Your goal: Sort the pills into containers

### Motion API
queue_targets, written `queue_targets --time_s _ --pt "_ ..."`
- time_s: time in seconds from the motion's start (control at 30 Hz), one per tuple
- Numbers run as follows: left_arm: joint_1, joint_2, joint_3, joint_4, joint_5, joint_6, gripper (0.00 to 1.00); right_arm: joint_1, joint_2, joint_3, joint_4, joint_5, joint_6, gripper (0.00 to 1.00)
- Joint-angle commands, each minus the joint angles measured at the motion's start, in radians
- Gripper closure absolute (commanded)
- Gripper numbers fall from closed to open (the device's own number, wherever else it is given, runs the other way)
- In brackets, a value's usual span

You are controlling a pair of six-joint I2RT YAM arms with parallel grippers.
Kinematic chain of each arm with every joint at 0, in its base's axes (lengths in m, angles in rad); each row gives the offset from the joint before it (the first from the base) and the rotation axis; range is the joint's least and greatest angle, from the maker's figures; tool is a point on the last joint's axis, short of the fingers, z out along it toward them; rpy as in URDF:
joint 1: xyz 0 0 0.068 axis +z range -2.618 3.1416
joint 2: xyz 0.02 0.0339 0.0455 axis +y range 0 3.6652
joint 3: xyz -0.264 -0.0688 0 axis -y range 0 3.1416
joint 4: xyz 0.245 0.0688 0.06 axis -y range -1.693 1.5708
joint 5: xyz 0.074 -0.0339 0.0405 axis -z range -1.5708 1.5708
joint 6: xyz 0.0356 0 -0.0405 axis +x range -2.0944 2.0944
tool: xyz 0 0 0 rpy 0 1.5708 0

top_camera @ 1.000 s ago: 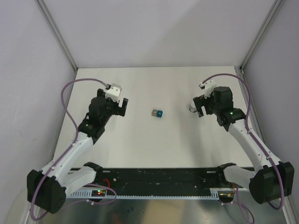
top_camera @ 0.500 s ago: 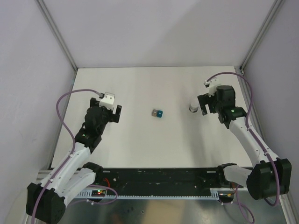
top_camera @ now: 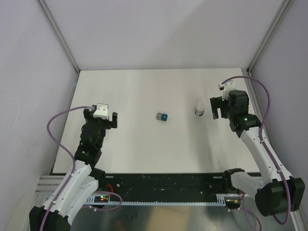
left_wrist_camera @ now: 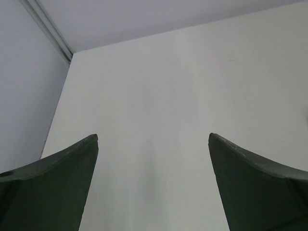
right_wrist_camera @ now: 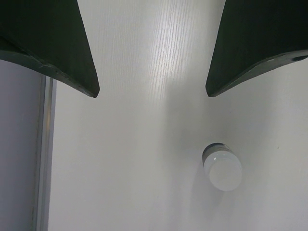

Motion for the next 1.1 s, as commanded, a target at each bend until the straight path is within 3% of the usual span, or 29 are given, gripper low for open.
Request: queue_targets --time_s 0.0,0.4,1.07 --pt "0.027 -0.049 -0.024 0.109 -0.048 -0.041 0.0 -0.005 -0.07 -0.007 -0.017 0.059 0.053 0.0" --pt "0.034 -0.15 -0.055 0.111 -0.048 -0.141 0.0 -0.006 -0.202 -0.087 0.046 0.095 0.042 0.01" --pt "0.034 -0.143 -0.064 0.116 -0.069 -0.161 0.0 -0.007 -0.276 -0.119 0.062 0.057 0.023 0.01"
